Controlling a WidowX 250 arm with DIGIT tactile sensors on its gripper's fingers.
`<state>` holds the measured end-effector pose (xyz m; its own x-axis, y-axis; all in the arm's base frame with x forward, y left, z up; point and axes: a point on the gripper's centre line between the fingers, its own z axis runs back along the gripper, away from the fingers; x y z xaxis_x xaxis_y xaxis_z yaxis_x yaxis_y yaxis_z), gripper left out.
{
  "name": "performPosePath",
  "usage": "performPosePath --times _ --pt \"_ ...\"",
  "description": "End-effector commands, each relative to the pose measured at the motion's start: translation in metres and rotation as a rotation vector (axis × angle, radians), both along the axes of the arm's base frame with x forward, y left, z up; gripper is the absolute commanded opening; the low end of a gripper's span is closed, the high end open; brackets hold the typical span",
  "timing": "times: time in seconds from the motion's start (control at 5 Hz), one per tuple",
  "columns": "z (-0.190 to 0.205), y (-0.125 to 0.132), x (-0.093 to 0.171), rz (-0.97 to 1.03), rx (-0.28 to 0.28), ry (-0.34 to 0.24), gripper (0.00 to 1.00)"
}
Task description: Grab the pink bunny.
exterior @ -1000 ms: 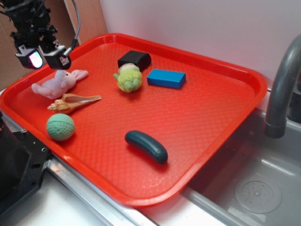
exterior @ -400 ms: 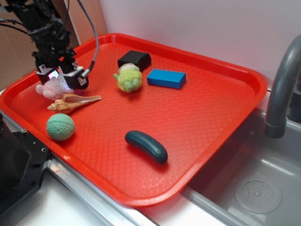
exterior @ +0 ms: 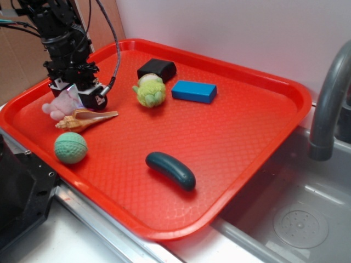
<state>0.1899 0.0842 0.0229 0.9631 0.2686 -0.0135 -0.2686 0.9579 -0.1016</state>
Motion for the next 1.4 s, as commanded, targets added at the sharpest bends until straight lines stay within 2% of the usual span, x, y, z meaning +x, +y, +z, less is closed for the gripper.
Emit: performPosePath --times 0.0,0.2,0.4,0.6,0.8,1.0,1.2 --pt "0.09 -0.004 0.01 -0.051 0.013 -0.186 0.0" --pt "0.141 -0.037 0.031 -0.124 0.029 -0.233 0.0" --pt "0.186 -0.076 0.027 -0.219 0.072 -0.289 0.0" --pt "0.197 -0.087 0.018 -0.216 0.068 -0.266 0.0" --pt "0.191 -0.083 0.013 -0.174 0.054 -0.22 0.0" --pt "0.182 -0.079 0.015 -0.108 0.093 -0.173 0.0" --pt "0.18 -0.077 0.018 -0.09 0.057 -0.15 0.0"
